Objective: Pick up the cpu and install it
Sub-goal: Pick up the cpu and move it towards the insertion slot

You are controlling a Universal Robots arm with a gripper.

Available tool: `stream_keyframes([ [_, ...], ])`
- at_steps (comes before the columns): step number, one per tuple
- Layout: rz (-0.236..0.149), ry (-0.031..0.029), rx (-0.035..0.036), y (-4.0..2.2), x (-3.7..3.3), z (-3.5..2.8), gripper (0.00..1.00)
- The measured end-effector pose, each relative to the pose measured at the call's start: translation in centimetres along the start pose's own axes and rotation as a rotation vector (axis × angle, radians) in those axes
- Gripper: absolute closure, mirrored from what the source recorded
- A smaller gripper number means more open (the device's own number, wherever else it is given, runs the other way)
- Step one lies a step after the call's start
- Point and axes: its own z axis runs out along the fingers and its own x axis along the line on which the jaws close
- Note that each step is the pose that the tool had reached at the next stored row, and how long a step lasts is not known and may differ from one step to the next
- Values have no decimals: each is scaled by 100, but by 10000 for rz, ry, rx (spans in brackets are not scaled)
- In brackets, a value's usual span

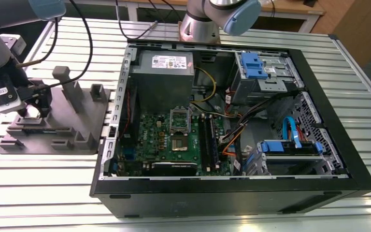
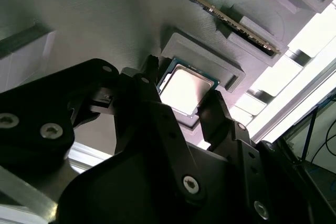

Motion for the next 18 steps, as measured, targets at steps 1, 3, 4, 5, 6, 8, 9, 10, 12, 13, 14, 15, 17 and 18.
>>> stream_keyframes([
  [1,2,1,1,0,0,-4,43],
  [3,2,1,1,0,0,-5,43],
  [4,2,2,1,0,0,-5,43],
  [5,2,2,1,0,1,-5,43],
  [6,3,6,3,0,5,-7,43],
  [8,2,2,1,0,8,-5,43],
  [9,2,2,1,0,11,-5,43],
  [10,2,2,1,0,14,-5,43],
  [12,2,1,0,0,21,-4,43],
  [13,0,2,-2,0,25,-5,43],
  [14,-5,2,-5,0,29,-5,43],
  [15,-11,2,-9,0,34,-4,43],
  [17,-17,3,-18,0,39,-5,43],
  [18,-17,2,-20,0,39,-5,43],
])
